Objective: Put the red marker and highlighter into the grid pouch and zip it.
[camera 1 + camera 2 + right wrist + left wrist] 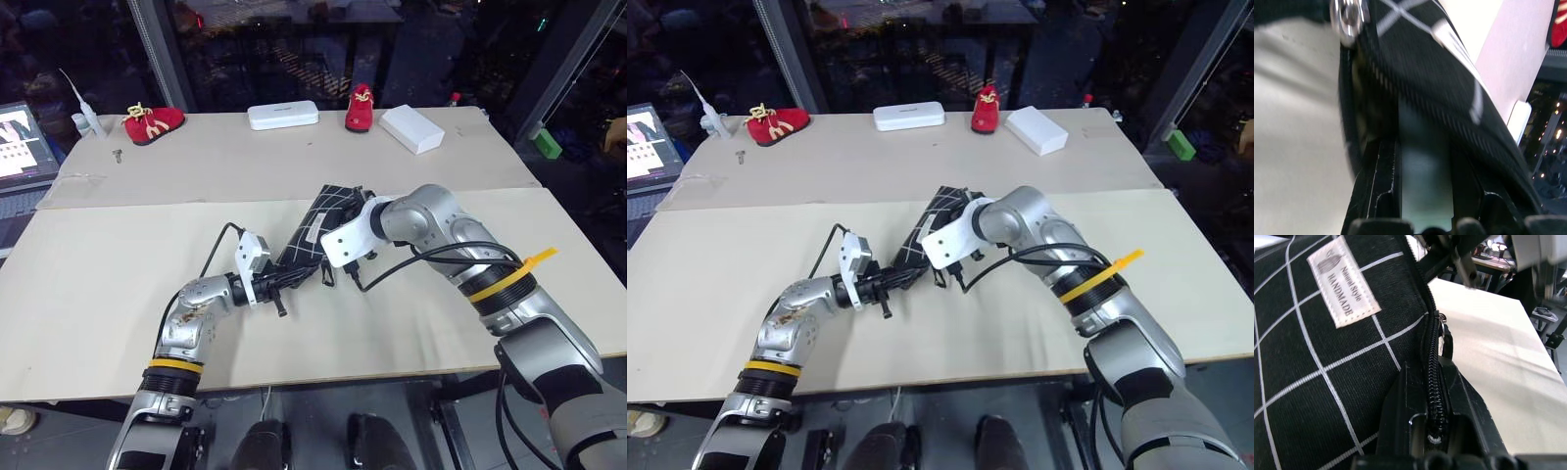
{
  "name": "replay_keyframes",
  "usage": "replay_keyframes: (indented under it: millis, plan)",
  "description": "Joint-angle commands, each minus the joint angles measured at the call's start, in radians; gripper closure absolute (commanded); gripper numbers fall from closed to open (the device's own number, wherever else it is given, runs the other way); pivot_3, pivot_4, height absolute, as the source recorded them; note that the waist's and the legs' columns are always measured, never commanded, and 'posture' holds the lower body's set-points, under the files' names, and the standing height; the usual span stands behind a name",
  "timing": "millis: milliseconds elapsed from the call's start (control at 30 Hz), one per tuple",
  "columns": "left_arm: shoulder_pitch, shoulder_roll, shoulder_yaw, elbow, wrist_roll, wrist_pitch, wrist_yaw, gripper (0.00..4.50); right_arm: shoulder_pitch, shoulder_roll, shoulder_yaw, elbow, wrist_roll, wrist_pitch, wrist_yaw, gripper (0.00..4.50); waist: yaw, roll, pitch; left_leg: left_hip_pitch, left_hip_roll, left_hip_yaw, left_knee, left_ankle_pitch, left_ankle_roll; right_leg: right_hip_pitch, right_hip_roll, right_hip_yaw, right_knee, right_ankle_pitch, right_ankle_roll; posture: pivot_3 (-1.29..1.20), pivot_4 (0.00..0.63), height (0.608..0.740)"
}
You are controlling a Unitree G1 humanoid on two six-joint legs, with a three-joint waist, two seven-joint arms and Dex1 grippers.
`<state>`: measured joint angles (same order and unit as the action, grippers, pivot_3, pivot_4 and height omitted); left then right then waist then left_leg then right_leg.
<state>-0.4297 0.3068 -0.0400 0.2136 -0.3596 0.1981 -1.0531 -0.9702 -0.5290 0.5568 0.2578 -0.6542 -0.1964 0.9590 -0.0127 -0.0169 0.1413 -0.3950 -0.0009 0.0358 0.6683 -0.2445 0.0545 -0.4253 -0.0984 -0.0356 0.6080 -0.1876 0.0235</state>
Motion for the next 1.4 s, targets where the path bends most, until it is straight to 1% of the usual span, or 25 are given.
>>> replay_keyframes:
  millis: [33,67,100,133,167,200,233,333,467,500,567,633,700,733,767,867,967,1067,1133,1167,1233,1333,1400]
  plan:
    - [-0.019,-0.006,0.000,-0.030,-0.027,0.000,-0.010,4.50,0.001,0.003,-0.020,-0.039,0.023,-0.008,0.007,2.99,0.000,0.000,0.000,0.000,0.000,0.000,0.000,0.000,0.000,0.000,0.000,0.000,0.000,0.000,0.000,0.00,0.150,0.740]
    - [-0.019,-0.007,0.000,-0.031,-0.028,-0.001,-0.010,4.50,0.005,0.000,-0.029,-0.041,0.034,0.006,0.015,2.49,0.000,0.000,0.000,0.000,0.000,0.000,0.000,0.000,0.000,0.000,0.000,0.000,0.000,0.000,0.000,0.00,0.150,0.740]
    - [-0.017,-0.008,0.000,-0.033,-0.028,0.000,-0.009,4.50,0.007,-0.006,-0.042,-0.042,0.049,0.017,0.025,2.28,0.000,0.000,0.000,0.000,0.000,0.000,0.000,0.000,0.000,0.000,0.000,0.000,0.000,0.000,0.000,0.00,0.150,0.740]
    - [-0.017,-0.008,0.001,-0.034,-0.028,0.000,-0.008,4.50,0.006,-0.012,-0.053,-0.042,0.056,0.025,0.026,1.86,0.000,0.000,0.000,0.000,0.000,0.000,0.000,0.000,0.000,0.000,0.000,0.000,0.000,0.000,0.000,0.00,0.150,0.740]
    - [-0.016,-0.009,0.001,-0.035,-0.028,-0.001,-0.007,4.50,0.001,-0.016,-0.062,-0.036,0.058,0.024,0.015,1.61,0.000,0.000,0.000,0.000,0.000,0.000,0.000,0.000,0.000,0.000,0.000,0.000,0.000,0.000,0.000,0.00,0.150,0.740]
    - [-0.015,-0.009,0.002,-0.036,-0.028,-0.001,-0.005,4.50,-0.007,-0.018,-0.075,-0.026,0.066,0.031,0.006,1.21,0.000,0.000,0.000,0.000,0.000,0.000,0.000,0.000,0.000,0.000,0.000,0.000,0.000,0.000,0.000,0.00,0.150,0.740]
    - [-0.013,-0.009,0.005,-0.037,-0.028,0.000,-0.001,4.50,-0.018,-0.029,-0.084,-0.015,0.073,0.025,0.006,0.92,0.000,0.000,0.000,0.000,0.000,0.000,0.000,0.000,0.000,0.000,0.000,0.000,0.000,0.000,0.000,0.00,0.150,0.740]
    - [-0.005,-0.006,0.006,-0.042,-0.022,-0.003,0.011,4.50,-0.042,-0.061,-0.135,-0.006,0.141,0.038,0.044,0.92,0.001,0.000,0.000,0.000,0.000,0.000,0.000,0.000,0.000,0.000,0.000,0.000,0.000,0.000,0.000,0.00,0.150,0.740]
    - [-0.004,-0.004,0.016,-0.024,0.001,-0.019,0.057,4.50,-0.021,-0.108,-0.240,-0.095,0.341,0.116,0.175,0.92,0.001,0.000,0.000,0.000,0.000,0.000,0.000,0.000,0.000,0.000,0.000,0.000,-0.001,0.000,0.000,0.00,0.150,0.740]
    - [-0.008,-0.007,0.025,-0.018,0.003,-0.021,0.077,4.50,-0.009,-0.121,-0.279,-0.136,0.416,0.160,0.217,0.92,0.002,0.000,0.000,0.000,0.000,0.000,0.000,0.000,0.000,0.000,0.000,0.000,-0.001,0.000,0.000,0.00,0.150,0.740]
    - [-0.019,-0.016,0.051,-0.004,0.000,-0.021,0.128,4.50,0.019,-0.147,-0.365,-0.235,0.585,0.308,0.308,0.92,0.002,0.000,0.000,0.000,0.001,0.000,0.000,0.000,0.000,0.000,0.000,0.000,-0.001,0.000,0.000,0.00,0.150,0.740]
    - [-0.037,-0.028,0.094,0.005,-0.025,-0.002,0.186,4.50,0.040,-0.171,-0.453,-0.301,0.722,0.457,0.347,0.92,0.004,0.000,0.000,0.000,0.001,0.000,0.000,0.000,0.000,0.000,0.000,0.000,-0.001,0.000,0.000,0.00,0.150,0.740]
    - [-0.051,-0.040,0.147,0.005,-0.059,0.021,0.241,4.50,0.055,-0.187,-0.521,-0.307,0.782,0.559,0.318,0.92,0.005,0.000,0.000,0.000,0.002,-0.001,0.000,0.000,0.001,0.001,0.000,0.000,-0.001,0.000,0.000,0.00,0.150,0.740]
    - [-0.054,-0.043,0.165,0.000,-0.073,0.032,0.260,4.50,0.058,-0.189,-0.537,-0.299,0.786,0.598,0.285,0.92,0.005,0.000,0.000,0.000,0.002,-0.001,0.000,0.000,0.000,0.001,-0.001,0.000,-0.001,0.000,0.000,0.00,0.150,0.740]
    - [-0.055,-0.040,0.194,-0.010,-0.097,0.049,0.276,4.50,0.062,-0.179,-0.546,-0.267,0.763,0.646,0.216,0.92,0.005,0.000,0.000,0.000,0.002,-0.001,0.000,0.000,0.000,0.002,-0.001,0.000,-0.001,0.000,0.000,0.00,0.150,0.740]
    - [-0.047,-0.031,0.235,-0.038,-0.140,0.083,0.295,4.50,0.065,-0.156,-0.547,-0.229,0.731,0.763,0.082,0.92,0.002,0.000,0.000,0.004,0.001,0.000,-0.001,-0.001,0.000,0.002,-0.003,0.001,0.000,0.000,-0.001,0.00,0.150,0.740]
    - [-0.017,-0.004,0.249,-0.073,-0.163,0.109,0.277,4.50,0.066,-0.076,-0.540,-0.190,0.705,0.936,-0.085,0.92,0.000,0.000,0.000,0.003,0.001,0.001,-0.001,-0.001,0.000,0.001,-0.002,0.001,0.001,-0.001,-0.001,0.00,0.150,0.740]
    - [0.009,0.020,0.244,-0.096,-0.173,0.124,0.257,4.50,0.089,0.000,-0.529,-0.198,0.698,1.032,-0.189,0.92,0.001,0.000,0.000,0.002,0.001,0.002,-0.002,0.000,0.000,0.000,-0.002,0.002,0.002,0.000,-0.001,0.00,0.150,0.740]
    - [0.037,0.038,0.227,-0.112,-0.176,0.135,0.230,4.50,0.088,0.140,-0.536,-0.140,0.687,1.113,-0.339,0.92,0.000,0.000,0.000,0.000,0.001,0.001,-0.002,0.000,0.000,-0.002,-0.002,0.002,0.002,0.000,-0.001,0.00,0.150,0.740]
    - [0.047,0.043,0.220,-0.119,-0.180,0.144,0.221,4.50,0.079,0.186,-0.540,-0.110,0.681,1.131,-0.392,0.92,-0.003,0.000,0.000,0.001,0.001,0.001,-0.002,0.000,0.000,-0.001,-0.002,0.002,0.002,0.000,-0.001,0.00,0.150,0.740]
    - [0.063,0.049,0.202,-0.134,-0.177,0.156,0.206,4.50,0.049,0.242,-0.554,-0.046,0.671,1.133,-0.470,0.92,-0.002,0.000,0.000,0.001,0.001,0.002,-0.002,0.000,0.000,-0.001,-0.002,0.003,0.002,0.000,-0.001,0.00,0.150,0.740]
    - [0.076,0.051,0.184,-0.152,-0.168,0.158,0.199,4.50,0.002,0.301,-0.576,0.062,0.669,1.102,-0.559,0.92,0.003,0.001,0.000,0.001,0.000,0.001,-0.002,0.000,-0.001,-0.001,-0.003,0.002,0.002,0.000,-0.001,0.00,0.150,0.740]
    - [0.074,0.051,0.186,-0.151,-0.167,0.154,0.205,4.50,-0.023,0.318,-0.562,0.131,0.662,1.057,-0.596,0.92,0.004,0.001,0.000,0.000,-0.001,0.001,-0.002,0.000,-0.001,-0.002,-0.003,0.001,0.001,0.000,-0.001,0.00,0.150,0.740]
